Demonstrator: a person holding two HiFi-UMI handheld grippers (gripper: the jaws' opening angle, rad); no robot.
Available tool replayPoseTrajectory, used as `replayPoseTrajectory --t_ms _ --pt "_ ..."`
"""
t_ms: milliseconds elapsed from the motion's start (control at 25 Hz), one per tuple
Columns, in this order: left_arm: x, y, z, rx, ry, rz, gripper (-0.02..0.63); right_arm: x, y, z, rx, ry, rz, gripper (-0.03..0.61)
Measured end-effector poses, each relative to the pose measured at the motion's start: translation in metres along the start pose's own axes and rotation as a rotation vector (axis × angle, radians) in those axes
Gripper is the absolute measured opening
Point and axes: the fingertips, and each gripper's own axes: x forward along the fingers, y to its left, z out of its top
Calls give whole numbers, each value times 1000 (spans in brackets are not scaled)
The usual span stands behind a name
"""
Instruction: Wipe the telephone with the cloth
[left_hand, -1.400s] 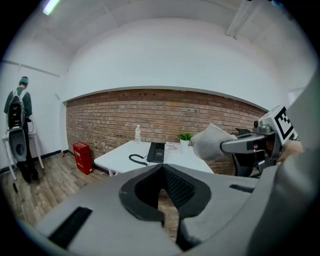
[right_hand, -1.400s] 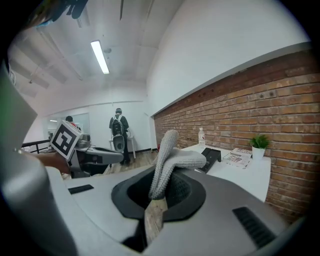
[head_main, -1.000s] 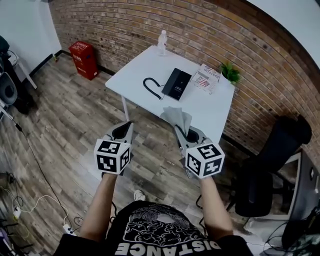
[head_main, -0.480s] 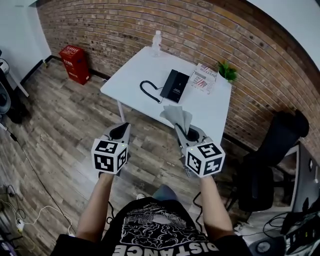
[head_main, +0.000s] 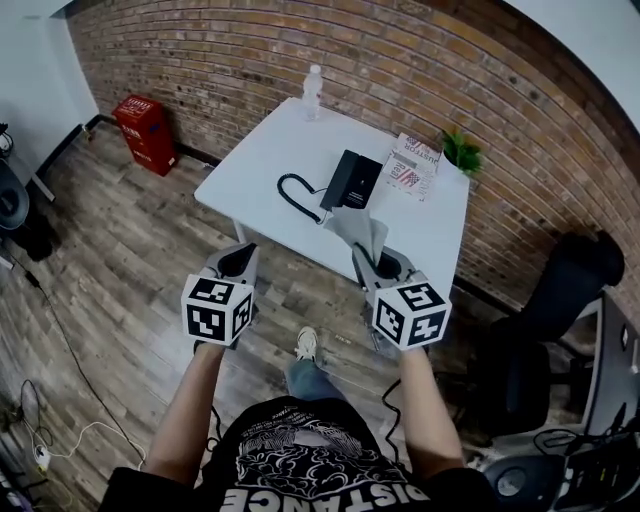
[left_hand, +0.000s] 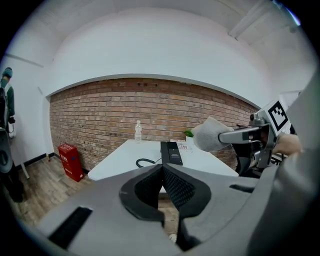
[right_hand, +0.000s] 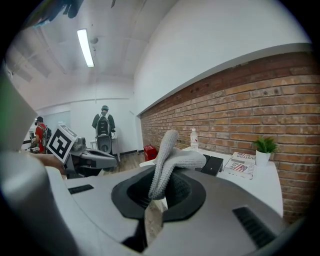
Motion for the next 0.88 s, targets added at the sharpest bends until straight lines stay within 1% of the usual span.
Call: replayPoseTrajectory --t_ms 360,640,880 --pt "90 36 29 -7 30 9 6 73 -70 20 11 22 6 11" --pt "163 44 49 2 74 -11 6 130 -136 33 30 42 -6 11" --pt "207 57 58 4 108 -3 6 176 -183 42 28 60 -25 12"
